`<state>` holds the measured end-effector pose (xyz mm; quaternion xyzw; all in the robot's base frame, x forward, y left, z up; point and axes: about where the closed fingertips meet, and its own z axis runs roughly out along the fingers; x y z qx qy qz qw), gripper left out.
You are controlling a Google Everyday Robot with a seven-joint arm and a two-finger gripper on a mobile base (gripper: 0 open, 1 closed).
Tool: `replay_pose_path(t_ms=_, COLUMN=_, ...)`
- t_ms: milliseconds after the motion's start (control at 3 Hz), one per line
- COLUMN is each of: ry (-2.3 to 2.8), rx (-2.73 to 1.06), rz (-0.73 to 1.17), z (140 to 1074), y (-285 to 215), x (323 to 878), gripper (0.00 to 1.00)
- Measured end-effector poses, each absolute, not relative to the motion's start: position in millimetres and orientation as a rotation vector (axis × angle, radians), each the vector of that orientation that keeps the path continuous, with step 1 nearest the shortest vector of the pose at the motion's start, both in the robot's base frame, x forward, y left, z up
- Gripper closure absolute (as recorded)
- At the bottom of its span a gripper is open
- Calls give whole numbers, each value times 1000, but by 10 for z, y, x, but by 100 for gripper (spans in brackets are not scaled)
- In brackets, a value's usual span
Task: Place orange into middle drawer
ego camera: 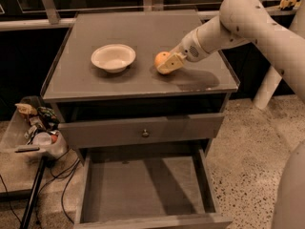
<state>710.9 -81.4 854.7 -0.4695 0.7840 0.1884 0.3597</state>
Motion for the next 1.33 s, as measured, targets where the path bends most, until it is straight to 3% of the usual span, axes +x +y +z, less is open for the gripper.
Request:
replay_pose_path(t_ms=333, ry=2026, rx=-1272, rz=463, z=8661, y=-786, x=7019, gripper=100)
replay_pose_path(t_ms=1333, ry=1969, rx=-1377, rz=445, z=9509, y=-972, x=6122, gripper=100)
